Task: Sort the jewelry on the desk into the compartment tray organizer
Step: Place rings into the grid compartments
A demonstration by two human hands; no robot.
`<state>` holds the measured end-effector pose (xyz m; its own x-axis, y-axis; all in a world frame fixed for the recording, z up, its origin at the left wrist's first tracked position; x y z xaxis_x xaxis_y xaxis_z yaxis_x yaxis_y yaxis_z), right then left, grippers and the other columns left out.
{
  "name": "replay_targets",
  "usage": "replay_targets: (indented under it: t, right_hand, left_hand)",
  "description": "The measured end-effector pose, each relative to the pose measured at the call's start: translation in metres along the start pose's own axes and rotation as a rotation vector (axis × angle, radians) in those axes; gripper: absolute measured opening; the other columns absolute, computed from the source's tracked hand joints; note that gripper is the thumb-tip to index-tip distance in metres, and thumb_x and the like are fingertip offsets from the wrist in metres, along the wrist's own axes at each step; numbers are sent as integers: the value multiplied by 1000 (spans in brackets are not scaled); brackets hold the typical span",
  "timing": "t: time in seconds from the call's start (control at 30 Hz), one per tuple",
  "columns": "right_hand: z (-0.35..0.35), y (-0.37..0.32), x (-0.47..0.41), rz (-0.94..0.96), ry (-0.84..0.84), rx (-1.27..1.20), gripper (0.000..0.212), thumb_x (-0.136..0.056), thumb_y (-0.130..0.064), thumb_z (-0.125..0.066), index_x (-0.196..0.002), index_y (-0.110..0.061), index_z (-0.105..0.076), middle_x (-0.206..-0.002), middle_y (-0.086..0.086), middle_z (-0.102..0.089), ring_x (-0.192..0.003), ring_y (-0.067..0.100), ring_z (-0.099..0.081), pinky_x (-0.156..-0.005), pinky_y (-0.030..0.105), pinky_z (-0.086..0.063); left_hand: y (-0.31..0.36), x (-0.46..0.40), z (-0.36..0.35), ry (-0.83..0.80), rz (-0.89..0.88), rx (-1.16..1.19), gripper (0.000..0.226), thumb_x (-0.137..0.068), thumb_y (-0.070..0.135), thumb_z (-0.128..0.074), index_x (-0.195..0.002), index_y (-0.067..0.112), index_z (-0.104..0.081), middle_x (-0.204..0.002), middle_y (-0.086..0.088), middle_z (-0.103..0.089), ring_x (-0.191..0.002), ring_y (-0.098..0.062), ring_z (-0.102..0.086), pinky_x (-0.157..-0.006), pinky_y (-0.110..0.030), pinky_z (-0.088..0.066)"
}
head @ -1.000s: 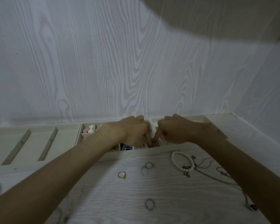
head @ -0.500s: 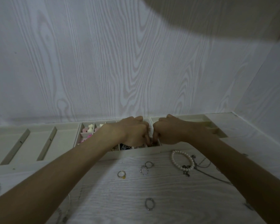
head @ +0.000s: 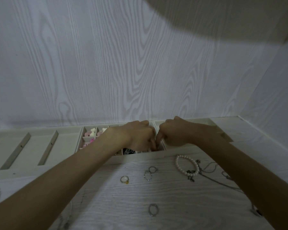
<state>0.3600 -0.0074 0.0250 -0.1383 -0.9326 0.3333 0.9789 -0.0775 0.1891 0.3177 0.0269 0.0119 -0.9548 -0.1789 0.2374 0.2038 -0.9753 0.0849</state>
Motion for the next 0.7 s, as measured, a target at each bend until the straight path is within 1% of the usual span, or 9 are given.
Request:
replay_targets:
  t: [0.1,0.2,0.27,0.37,0.47,0.53,0.57,0.63,0.7]
  right_hand:
    - [-6,-1,-2,-28,-20,29,36,-93,-17,-39,-120,-26,-61,-111,0,-60,-105,19,-50,-85,30,-28]
    - [-9,0,-5,-55,-33,51,33,-94,-18,-40,-121,-20,-60,-114,3,-60,-106,22,-51,-90,33,-33]
    - [-10,1,-6,-61,-41,49,33,-93,-17,-42,-120,-20,-60,-113,3,-61,-107,21,-52,-93,34,-33]
    - [-4,1,-4,-48,-19,6,35,-92,-14,-41,-120,-21,-61,-114,0,-61,-107,20,-52,-93,32,-33]
    - [17,11,13,-19,106,-124,35,-93,-13,-46,-118,-31,-63,-98,-13,-54,-96,8,-53,-85,23,-37]
    - [28,21,32,0,202,-248,29,-93,-19,-51,-114,-33,-65,-85,-23,-47,-77,-3,-47,-71,15,-33]
    - [29,25,40,11,229,-288,27,-93,-21,-52,-113,-34,-65,-81,-23,-45,-73,-3,-45,-68,14,-32]
    - [24,25,56,15,243,-320,25,-92,-22,-54,-111,-34,-65,-80,-23,-44,-75,-2,-45,-71,18,-33]
    - [14,16,68,12,244,-337,24,-91,-22,-56,-109,-34,-66,-82,-20,-48,-81,4,-49,-76,20,-35]
  left_hand:
    - [2,-1,-3,-18,-9,-23,27,-96,39,-45,-114,38,-65,-119,-1,-52,-103,-23,-47,-92,-39,-43]
    - [-1,-1,-3,-32,22,-52,31,-95,37,-45,-119,32,-64,-120,-1,-51,-104,-23,-47,-92,-39,-44]
    - [-2,-1,-2,-38,42,-60,33,-95,37,-46,-123,29,-62,-118,0,-50,-109,-22,-47,-91,-33,-42]
    - [0,3,4,-22,40,-34,30,-96,32,-46,-121,35,-63,-110,2,-47,-110,-19,-45,-88,-28,-40]
    - [-5,20,24,117,19,50,29,-95,25,-49,-111,41,-67,-116,7,-56,-106,-14,-45,-90,-31,-43]
    - [-15,40,38,215,45,116,26,-93,28,-51,-108,39,-69,-103,16,-56,-96,-6,-45,-77,-23,-40]
    - [-21,49,42,252,59,138,24,-92,31,-52,-108,39,-69,-95,22,-54,-89,-1,-44,-71,-20,-36]
    - [-29,69,43,294,99,144,23,-92,35,-52,-108,39,-68,-81,31,-46,-81,3,-44,-67,-20,-34]
    - [-31,87,34,287,156,126,24,-92,33,-51,-109,42,-66,-84,29,-47,-85,0,-47,-71,-25,-38]
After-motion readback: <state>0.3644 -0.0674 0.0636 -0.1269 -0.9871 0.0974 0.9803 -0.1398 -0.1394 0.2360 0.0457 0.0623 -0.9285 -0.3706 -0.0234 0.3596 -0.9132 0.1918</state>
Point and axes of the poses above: each hand's wrist, its own x-axis away from the middle knuckle, its own z-axis out of the back of the hand, y = z × x, the point moved 8 cm from there along -x, towards the middle knuckle
